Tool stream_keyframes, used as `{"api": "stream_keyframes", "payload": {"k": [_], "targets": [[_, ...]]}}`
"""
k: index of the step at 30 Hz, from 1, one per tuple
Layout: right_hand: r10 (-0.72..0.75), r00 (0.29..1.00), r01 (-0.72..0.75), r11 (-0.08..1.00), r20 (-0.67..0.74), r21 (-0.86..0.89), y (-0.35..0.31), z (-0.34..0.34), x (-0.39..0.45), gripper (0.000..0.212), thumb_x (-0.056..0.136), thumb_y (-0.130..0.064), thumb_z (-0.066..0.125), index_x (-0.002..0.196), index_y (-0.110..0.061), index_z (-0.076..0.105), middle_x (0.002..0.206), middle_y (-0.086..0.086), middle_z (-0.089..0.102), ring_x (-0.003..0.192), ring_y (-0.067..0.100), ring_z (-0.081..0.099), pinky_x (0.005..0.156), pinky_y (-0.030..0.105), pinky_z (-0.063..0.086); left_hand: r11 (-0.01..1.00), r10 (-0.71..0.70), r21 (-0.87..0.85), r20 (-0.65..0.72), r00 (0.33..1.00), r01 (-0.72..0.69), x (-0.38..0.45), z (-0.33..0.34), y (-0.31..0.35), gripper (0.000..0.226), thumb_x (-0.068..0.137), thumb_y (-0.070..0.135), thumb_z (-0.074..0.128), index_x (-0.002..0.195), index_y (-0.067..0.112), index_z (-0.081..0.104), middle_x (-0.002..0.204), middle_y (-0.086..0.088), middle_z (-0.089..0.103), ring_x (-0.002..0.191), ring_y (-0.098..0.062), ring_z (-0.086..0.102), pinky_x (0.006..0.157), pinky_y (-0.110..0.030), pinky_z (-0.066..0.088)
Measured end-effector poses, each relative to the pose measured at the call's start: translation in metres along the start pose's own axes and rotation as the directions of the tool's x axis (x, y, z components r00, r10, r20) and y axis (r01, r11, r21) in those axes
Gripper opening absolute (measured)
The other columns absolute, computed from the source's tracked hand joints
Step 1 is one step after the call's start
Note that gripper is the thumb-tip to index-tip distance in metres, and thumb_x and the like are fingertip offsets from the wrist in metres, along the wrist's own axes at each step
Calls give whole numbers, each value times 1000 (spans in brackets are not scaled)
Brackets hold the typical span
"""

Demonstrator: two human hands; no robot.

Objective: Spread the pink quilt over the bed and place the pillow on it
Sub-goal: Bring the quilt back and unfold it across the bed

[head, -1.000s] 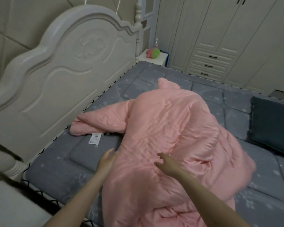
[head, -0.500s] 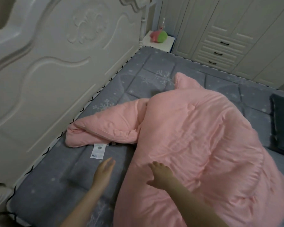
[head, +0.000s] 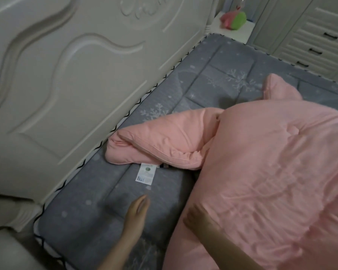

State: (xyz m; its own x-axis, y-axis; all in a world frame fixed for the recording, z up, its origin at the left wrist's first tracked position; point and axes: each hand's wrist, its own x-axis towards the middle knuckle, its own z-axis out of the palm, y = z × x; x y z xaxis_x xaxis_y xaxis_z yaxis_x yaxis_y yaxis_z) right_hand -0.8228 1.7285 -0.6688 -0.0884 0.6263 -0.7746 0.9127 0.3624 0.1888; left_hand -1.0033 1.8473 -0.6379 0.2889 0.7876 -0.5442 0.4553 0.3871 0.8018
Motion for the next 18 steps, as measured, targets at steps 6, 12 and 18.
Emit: {"api": "stream_keyframes", "payload": {"k": [6,12,18], "targets": [[103,990,-123,968,100,217,-3,15,-1,40,84,-44,59,95,-9,73,96,13,72,98,25,64,106,33,39,1000,-2,-29,-26,1000,1,-6,2,3,29,93,15,52,119,5,59,119,-5,58,110,-16,52,98,-25,35],[155,967,-117,975,-204,187,15,27,-50,24,54,-41,56,35,-27,61,50,-17,58,50,1,54,63,16,43,999,30,19,-3,1000,-30,-35,23,22,26,92,12,54,115,3,61,114,-8,59,109,-19,54,98,-26,36],[70,973,-44,992,-218,119,38,27,-150,30,27,-40,87,42,-26,64,44,-13,59,45,4,57,54,14,49,973,146,165,117,982,-164,-90,77,58,25,92,11,54,115,5,62,122,-12,60,115,-22,53,99,-27,35]]}}
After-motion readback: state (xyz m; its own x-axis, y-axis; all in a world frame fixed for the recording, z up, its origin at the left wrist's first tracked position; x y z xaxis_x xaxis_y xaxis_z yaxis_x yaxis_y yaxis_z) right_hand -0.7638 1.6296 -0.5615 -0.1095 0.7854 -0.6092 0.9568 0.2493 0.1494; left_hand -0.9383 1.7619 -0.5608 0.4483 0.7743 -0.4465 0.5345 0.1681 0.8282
